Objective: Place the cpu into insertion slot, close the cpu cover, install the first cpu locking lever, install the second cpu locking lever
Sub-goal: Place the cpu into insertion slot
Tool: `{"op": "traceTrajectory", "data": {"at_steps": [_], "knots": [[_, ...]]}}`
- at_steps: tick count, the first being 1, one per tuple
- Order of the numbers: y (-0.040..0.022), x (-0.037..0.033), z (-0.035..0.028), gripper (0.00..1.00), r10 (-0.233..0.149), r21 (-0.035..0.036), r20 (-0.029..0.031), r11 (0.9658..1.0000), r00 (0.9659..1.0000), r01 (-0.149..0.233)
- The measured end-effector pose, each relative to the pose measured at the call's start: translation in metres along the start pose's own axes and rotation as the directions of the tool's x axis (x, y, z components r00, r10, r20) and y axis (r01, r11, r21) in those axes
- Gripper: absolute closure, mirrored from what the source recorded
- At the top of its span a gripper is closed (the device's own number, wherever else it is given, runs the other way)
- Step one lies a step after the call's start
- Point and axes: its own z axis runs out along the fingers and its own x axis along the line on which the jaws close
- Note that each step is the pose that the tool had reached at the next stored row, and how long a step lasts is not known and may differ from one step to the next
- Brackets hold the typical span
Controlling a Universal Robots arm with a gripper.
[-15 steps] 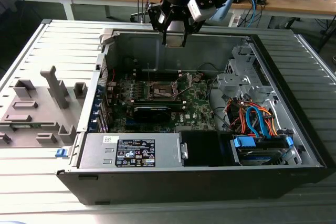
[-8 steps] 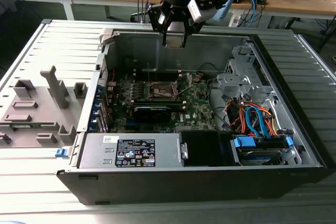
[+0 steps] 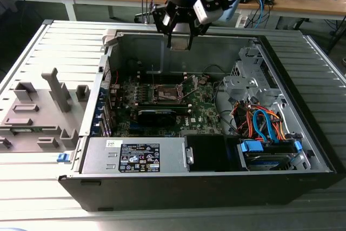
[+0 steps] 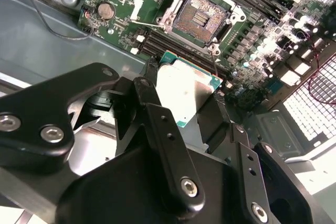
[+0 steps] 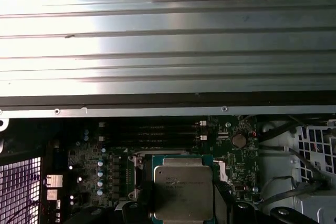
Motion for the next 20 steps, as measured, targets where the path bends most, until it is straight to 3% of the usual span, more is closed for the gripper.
{"op": "traceTrajectory", "data": {"at_steps": [20], "knots": [[-0.0058, -0.0001, 0.0009, 0.45, 0.0, 0.0001, 0.0, 1.0, 1.0, 0.0]]}}
